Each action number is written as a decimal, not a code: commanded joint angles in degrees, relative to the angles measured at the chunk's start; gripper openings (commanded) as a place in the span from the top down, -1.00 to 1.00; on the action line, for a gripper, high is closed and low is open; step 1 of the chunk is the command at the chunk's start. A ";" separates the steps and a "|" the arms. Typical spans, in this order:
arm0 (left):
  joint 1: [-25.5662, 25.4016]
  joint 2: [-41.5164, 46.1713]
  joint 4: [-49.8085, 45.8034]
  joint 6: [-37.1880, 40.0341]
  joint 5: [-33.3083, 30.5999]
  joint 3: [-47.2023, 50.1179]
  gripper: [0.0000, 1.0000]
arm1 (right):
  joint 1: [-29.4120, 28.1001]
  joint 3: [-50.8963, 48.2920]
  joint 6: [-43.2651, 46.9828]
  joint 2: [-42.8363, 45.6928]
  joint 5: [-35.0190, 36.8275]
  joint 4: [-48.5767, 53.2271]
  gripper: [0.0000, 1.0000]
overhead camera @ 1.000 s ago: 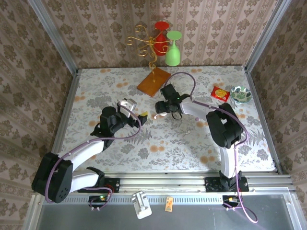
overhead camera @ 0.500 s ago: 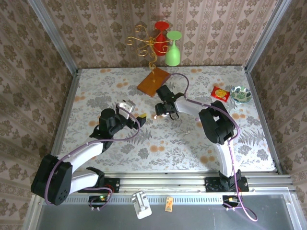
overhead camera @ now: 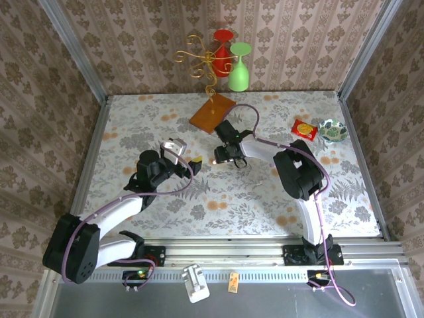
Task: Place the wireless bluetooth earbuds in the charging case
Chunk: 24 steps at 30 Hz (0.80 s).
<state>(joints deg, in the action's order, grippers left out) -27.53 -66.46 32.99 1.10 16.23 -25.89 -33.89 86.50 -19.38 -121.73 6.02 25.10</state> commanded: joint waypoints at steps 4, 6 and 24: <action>0.63 1.65 0.99 -1.21 -0.50 0.78 -1.00 | -0.39 -1.19 1.09 1.15 1.55 1.51 0.01; 0.74 1.89 0.33 -1.40 -0.67 0.50 -1.00 | -0.42 -2.41 2.17 2.46 1.36 0.14 0.07; 7.20 -2.07 -39.49 -23.19 23.69 -19.37 -0.75 | -0.70 -29.93 53.22 36.17 -20.83 -19.21 0.19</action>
<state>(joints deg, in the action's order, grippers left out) -20.60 -66.08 4.32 -14.13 29.85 -42.37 -34.04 58.59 21.67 -88.12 -9.26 8.47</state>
